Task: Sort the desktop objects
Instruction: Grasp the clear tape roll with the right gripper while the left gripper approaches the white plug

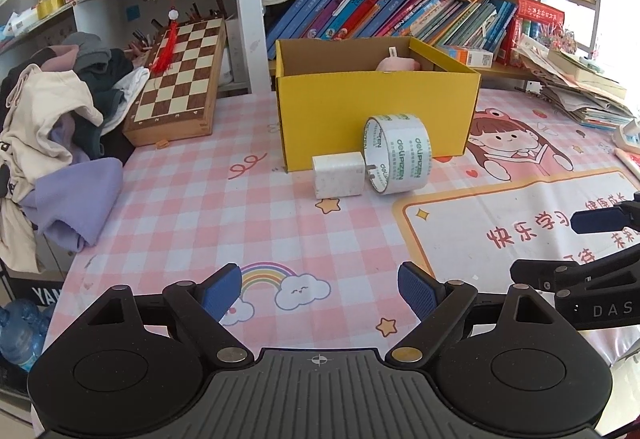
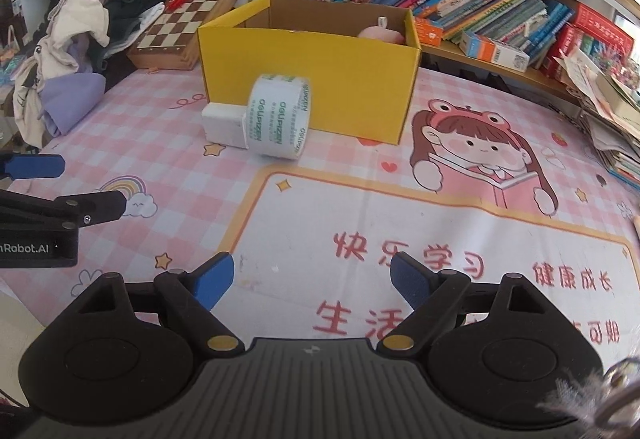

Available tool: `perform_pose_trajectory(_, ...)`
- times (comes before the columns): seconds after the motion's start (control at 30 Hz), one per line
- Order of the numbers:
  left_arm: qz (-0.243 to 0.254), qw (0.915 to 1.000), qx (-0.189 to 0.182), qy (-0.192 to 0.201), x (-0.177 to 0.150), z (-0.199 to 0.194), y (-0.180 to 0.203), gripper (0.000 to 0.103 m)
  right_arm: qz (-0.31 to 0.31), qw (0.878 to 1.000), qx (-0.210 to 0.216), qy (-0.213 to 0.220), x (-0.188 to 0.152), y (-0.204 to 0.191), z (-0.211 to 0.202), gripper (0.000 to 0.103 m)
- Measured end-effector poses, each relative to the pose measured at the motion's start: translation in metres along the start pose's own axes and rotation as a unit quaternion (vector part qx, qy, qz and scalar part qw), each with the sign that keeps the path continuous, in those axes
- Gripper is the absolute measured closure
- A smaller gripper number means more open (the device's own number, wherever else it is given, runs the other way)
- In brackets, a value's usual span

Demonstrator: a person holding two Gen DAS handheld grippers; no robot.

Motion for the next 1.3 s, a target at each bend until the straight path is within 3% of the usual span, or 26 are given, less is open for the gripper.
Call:
perform_pose_trajectory(0.8,-0.001,0.9998,0.02,-0.009,0.019,0.032,0.001,0.015,-0.003,0.999,0.049,-0.016,0.061,0.009,0.051,0.017)
perform_pose_trajectory(1.3,-0.019,0.9984,0.048,-0.024,0.018,0.042,-0.011,0.015,0.016,0.996,0.073,-0.041,0.103,-0.002,0.101,0.028)
Point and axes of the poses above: each gripper's, at about its wrist camera, not at the fingertips, and z roughly the way its jaws point, y to its right, x to its top, the point moved 4 cm from there along z, roughly the way its jaws point, and after that the axes turned 6 degrees about x, right-handed, at the moved point
